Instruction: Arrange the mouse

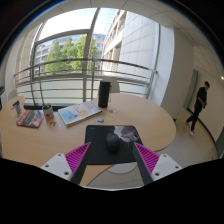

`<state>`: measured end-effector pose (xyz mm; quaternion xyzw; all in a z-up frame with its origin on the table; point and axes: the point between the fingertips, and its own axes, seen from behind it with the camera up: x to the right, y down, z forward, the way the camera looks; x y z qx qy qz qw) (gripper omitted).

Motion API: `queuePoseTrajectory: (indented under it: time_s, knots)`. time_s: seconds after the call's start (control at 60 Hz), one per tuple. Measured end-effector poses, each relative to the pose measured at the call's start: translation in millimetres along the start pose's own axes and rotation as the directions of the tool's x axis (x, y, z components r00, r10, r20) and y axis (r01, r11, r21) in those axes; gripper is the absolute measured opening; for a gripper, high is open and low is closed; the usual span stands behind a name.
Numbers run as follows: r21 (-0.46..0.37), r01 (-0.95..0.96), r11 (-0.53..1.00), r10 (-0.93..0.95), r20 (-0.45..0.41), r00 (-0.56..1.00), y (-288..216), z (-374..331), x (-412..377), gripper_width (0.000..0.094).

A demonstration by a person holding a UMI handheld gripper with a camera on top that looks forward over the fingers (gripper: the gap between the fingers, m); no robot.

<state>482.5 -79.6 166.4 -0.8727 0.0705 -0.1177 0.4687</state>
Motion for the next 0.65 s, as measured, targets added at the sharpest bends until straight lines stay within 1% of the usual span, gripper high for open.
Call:
queuePoseTrajectory:
  time_s: [0.133, 0.3, 0.467, 0.65]
  knots:
    - [0.009, -0.002, 1.0, 0.002, -0.016, 1.0, 10.4, -69.9, -5.9, 0.0842]
    - [0.026, 0.004, 1.0, -0.004, -0.017, 1.0, 24.5, -132.3, -13.0, 0.0845]
    - [0.022, -0.009, 1.0, 0.01, -0.006, 1.0, 38.7, -164.9, -16.8, 0.0843]
    - [0.023, 0.013, 1.0, -0.013, -0.024, 1.0, 45.8, -179.5, -9.5, 0.0843]
